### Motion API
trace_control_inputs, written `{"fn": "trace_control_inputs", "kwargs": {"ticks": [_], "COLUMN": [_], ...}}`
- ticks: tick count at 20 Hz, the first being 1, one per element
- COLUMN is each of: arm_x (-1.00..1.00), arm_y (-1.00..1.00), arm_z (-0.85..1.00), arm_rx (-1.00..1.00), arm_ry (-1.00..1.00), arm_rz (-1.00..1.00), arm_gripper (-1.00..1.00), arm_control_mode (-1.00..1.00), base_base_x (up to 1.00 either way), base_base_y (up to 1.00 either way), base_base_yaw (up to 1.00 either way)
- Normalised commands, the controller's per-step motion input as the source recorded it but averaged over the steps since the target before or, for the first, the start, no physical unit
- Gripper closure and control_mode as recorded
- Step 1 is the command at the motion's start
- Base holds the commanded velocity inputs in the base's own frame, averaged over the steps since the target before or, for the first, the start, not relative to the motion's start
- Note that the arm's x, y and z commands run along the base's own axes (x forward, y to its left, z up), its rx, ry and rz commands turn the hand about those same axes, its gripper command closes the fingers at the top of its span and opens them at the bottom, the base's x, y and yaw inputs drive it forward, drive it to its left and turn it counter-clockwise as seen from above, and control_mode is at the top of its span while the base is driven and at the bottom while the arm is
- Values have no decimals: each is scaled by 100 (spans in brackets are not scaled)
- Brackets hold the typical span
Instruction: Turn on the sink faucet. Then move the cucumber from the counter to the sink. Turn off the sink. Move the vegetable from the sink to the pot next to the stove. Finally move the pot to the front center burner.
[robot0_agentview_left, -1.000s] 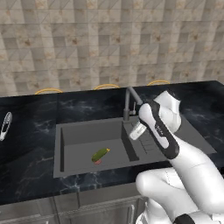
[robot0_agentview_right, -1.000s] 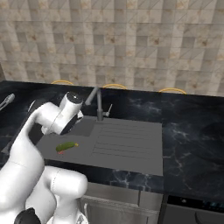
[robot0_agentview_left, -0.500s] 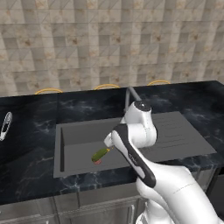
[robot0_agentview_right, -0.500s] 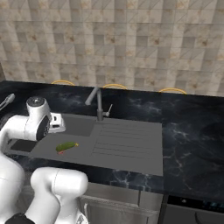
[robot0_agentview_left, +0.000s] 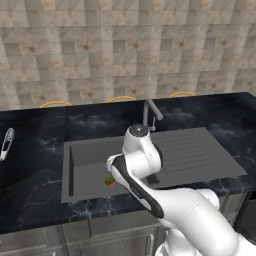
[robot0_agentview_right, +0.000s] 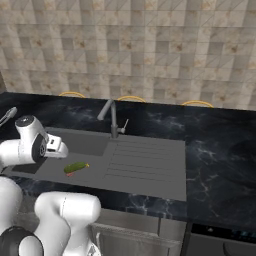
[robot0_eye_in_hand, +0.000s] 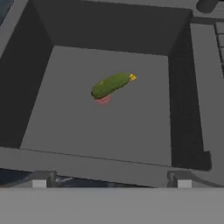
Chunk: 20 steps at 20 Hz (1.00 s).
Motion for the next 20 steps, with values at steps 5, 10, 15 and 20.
{"fn": "trace_control_inputs", "kwargs": {"ticks": [5,10,15,20], "arm_x": [49,24,46,56], "arm_y": [19,-1,0,2], "arm_z": [-15,-31,-33,-41], "arm_rx": [0,0,0,-2], "arm_ry": [18,14,8,3], "arm_rz": [-14,-7,-9,-16], "arm_gripper": [-100,-100,-100,-100], "arm_control_mode": [-100,-100,-100,-100], "base_base_x": [0,0,0,0], "base_base_y": [0,0,0,0], "base_base_yaw": [0,0,0,0]}}
